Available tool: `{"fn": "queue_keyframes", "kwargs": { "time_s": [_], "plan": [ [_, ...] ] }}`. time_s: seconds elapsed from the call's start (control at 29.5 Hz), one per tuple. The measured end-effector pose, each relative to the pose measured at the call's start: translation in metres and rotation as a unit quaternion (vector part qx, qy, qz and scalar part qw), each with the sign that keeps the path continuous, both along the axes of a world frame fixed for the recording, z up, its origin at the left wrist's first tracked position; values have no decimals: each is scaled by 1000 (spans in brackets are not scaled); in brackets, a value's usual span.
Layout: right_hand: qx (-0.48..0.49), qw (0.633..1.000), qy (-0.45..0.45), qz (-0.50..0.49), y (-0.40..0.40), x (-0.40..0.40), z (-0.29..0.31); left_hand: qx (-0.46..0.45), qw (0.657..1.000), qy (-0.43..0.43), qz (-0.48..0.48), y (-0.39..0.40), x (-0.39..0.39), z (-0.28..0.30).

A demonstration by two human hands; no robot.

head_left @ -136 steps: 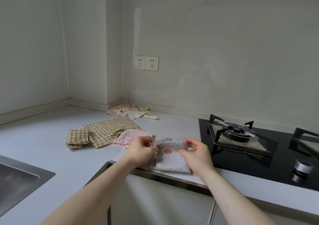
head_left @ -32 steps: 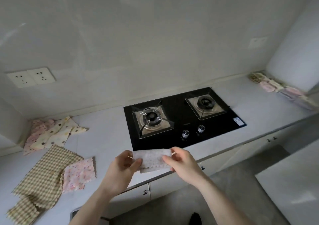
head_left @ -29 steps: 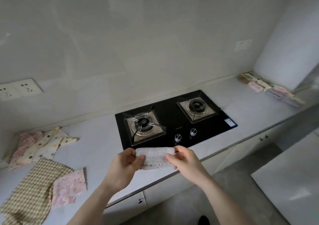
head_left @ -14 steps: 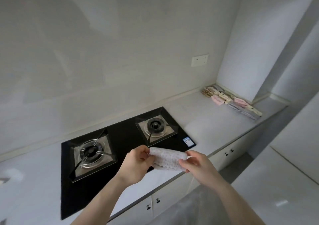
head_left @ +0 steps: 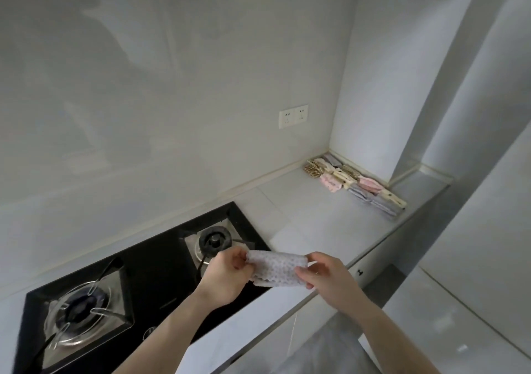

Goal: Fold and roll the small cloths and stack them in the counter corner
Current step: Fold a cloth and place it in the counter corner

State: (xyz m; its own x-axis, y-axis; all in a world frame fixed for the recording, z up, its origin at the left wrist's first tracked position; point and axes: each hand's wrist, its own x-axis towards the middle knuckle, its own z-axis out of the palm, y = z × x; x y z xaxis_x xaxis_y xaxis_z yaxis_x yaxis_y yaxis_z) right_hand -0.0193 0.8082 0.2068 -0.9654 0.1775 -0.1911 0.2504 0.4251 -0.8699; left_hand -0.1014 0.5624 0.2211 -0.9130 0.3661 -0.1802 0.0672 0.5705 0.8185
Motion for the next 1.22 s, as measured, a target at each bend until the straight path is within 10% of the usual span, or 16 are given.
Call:
{"fn": "queue_keyframes", "kwargs": {
  "time_s": [0.71,1.22],
  "plan": [
    [-168,924,-47,-340,200,-131,-70,-43,997,-37,-51,183,-190,-29],
    [-195,878,-194,-391,342,-259,-169,-108,993,-53,18,255,-256,-60]
  ]
}}
